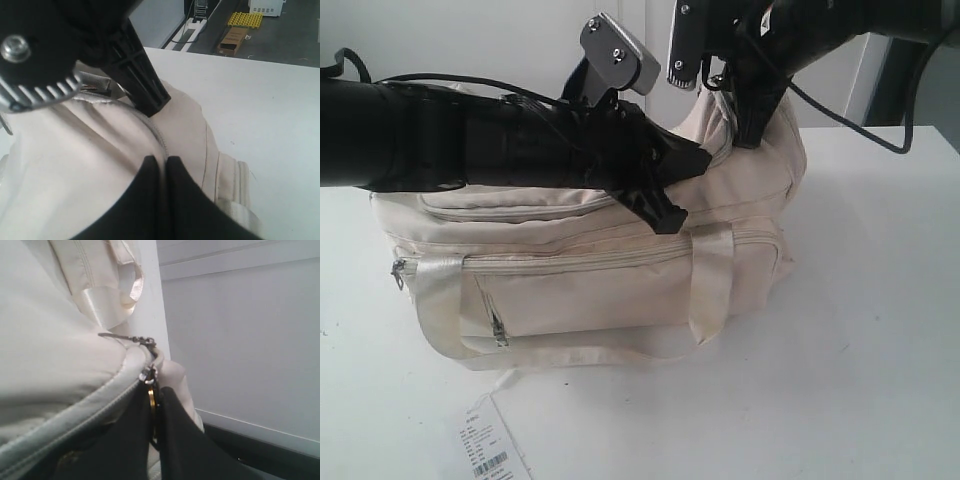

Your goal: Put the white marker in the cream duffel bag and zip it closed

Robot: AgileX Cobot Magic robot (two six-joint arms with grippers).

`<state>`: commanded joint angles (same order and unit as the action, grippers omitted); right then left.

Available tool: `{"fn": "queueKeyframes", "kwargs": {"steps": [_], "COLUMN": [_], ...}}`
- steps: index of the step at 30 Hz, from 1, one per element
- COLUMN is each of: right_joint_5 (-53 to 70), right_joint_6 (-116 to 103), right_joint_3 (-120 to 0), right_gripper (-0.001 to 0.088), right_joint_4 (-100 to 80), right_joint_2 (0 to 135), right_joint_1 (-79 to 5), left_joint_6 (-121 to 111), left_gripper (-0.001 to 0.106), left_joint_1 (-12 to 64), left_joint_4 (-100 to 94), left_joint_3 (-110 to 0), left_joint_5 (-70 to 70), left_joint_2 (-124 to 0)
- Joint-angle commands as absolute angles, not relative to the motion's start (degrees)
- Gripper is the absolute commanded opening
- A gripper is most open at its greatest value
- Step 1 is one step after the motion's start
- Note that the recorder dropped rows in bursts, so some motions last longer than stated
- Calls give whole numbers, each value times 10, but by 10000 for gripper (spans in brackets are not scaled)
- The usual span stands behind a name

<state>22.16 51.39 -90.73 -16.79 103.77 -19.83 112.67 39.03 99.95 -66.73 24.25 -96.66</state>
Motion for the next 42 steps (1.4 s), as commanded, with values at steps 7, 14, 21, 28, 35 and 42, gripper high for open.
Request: {"fn": "queueKeyframes", "kwargs": {"steps": [7, 14, 21, 28, 35, 42], "right_joint_5": [215, 223, 244, 327, 390, 430], "right_joint_6": [474, 470, 431, 357, 220, 120], "right_joint_3": [-907, -907, -907, -907, -907, -907], "right_gripper": [26, 452, 555, 554, 554, 554], "right_joint_4": [-168, -168, -168, -168, -168, -161], "right_joint_2": [1038, 1034, 1012, 983, 973, 970], "right_joint_1": [-198, -198, -198, -198, -198, -181], "left_joint_6": [1127, 1125, 1112, 1075, 1029, 982], "left_gripper": [0, 64, 465, 579, 615, 903], "left_joint_1": [390, 390, 389, 389, 389, 389], "left_joint_4": [999, 999, 999, 999, 999, 999], "left_joint_3": [-667, -667, -667, -667, -667, -667], "left_joint_5": [240, 235, 196, 161, 156, 131], "left_joint_2": [-967, -967, -967, -965, -949, -923]}}
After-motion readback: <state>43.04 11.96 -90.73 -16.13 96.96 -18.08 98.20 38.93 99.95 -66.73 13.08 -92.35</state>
